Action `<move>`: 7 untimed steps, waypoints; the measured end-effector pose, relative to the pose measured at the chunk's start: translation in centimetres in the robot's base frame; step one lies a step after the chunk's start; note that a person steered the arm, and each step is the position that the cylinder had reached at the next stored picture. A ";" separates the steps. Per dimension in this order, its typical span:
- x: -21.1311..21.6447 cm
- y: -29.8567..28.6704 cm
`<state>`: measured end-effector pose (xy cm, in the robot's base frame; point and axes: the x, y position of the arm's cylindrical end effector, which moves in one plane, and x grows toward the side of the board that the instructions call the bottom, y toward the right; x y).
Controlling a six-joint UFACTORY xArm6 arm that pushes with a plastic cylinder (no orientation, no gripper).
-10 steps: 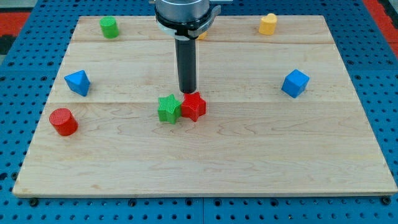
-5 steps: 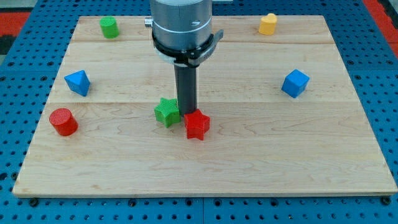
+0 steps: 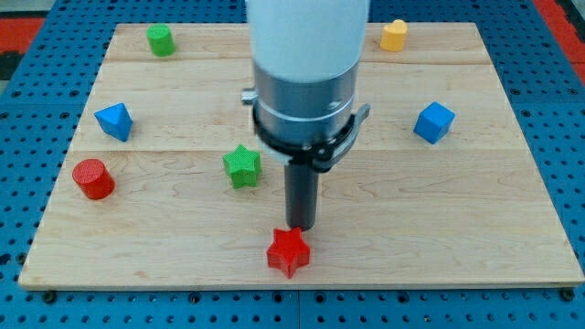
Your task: Keep red star vertically below red circle
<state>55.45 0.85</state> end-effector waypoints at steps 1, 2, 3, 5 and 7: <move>1.7 6.3; 6.2 3.7; 5.4 -2.3; 1.5 3.3; 3.2 -3.4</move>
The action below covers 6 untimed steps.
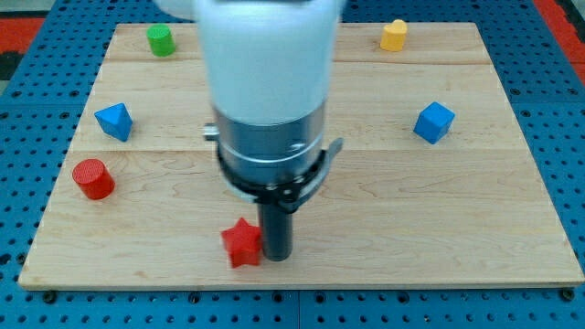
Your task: Keep red star vertically below red circle
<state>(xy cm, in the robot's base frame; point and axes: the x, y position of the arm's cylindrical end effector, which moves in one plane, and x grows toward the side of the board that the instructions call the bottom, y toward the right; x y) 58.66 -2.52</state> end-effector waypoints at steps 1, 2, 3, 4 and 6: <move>-0.4 -4.1; -0.5 -13.0; -0.4 -19.3; -0.7 -18.4; 2.5 -27.7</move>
